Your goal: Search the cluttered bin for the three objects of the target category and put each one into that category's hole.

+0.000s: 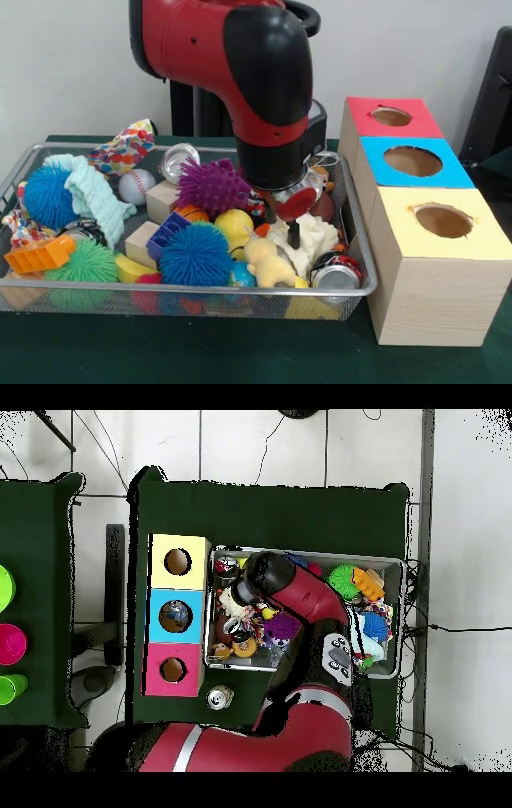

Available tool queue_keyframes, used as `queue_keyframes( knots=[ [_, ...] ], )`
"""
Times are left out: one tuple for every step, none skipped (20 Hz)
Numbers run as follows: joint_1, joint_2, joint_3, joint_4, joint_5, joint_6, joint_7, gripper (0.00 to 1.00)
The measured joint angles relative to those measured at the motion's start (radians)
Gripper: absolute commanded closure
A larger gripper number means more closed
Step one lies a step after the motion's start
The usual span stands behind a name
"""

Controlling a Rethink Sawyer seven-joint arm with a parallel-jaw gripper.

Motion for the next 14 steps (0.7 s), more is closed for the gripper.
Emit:
queue_keyframes(
  knots=[
    [0.002, 0.008, -0.002, 0.0, 0.0, -0.003, 0.0, 0.0],
    [0.005, 0.016, -0.004, 0.0, 0.0, -0.006, 0.0, 0.0],
    [0.008, 0.023, -0.004, 0.0, 0.0, -0.01, 0.0, 0.0],
    [0.01, 0.029, -0.005, -0.001, 0.0, -0.015, 0.0, 0.0],
    [0.015, 0.03, -0.005, -0.002, 0.002, -0.019, 0.0, 0.0],
    [0.023, 0.029, -0.009, -0.006, 0.003, -0.028, 0.0, 1.0],
    [0.024, 0.029, -0.009, -0.006, 0.002, -0.029, 0.0, 1.0],
    [0.025, 0.029, -0.009, -0.006, 0.002, -0.03, 0.0, 1.0],
    [0.026, 0.029, -0.009, -0.006, 0.002, -0.032, 0.0, 1.0],
    [0.028, 0.031, -0.009, -0.006, 0.001, -0.035, 0.0, 1.0],
    [0.029, 0.033, -0.009, -0.006, 0.001, -0.035, 0.0, 1.0],
    [0.029, 0.033, -0.009, -0.006, 0.001, -0.035, 0.0, 1.0],
    [0.028, 0.034, -0.009, -0.006, 0.001, -0.035, 0.0, 1.0],
    [0.028, 0.034, -0.009, -0.006, 0.001, -0.035, 0.0, 1.0]
  ],
)
